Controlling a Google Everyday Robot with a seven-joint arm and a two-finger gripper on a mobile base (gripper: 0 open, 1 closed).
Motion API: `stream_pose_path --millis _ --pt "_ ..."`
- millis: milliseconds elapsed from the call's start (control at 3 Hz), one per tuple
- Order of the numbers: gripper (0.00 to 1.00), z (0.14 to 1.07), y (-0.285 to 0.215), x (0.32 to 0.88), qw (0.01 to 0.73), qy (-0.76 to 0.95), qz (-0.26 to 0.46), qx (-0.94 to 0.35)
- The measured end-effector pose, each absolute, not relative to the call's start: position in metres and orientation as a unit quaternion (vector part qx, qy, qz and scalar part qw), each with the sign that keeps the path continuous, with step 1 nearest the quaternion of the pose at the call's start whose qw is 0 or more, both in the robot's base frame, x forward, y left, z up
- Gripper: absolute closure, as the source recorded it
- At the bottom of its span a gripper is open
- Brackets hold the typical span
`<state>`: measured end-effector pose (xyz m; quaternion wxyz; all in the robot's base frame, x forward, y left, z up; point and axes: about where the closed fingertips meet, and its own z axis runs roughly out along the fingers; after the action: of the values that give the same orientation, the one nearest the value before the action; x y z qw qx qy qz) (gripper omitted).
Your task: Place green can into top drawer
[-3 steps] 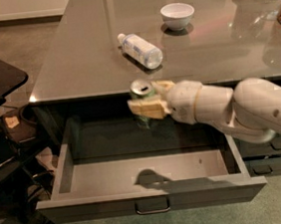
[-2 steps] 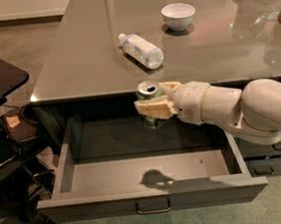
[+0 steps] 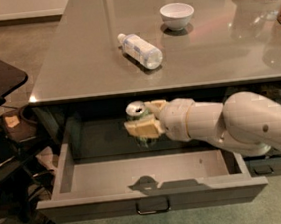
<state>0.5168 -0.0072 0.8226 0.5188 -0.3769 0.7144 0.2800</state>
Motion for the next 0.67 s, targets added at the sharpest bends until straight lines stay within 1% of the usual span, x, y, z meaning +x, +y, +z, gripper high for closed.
stream_pose_path --millis 333,667 --pt "1.00 0.7781 0.0073 0.4971 0.477 0.740 0.260 -0.397" --pt "1.00 0.7719 0.0101 0.4930 0.471 0.742 0.261 -0.399"
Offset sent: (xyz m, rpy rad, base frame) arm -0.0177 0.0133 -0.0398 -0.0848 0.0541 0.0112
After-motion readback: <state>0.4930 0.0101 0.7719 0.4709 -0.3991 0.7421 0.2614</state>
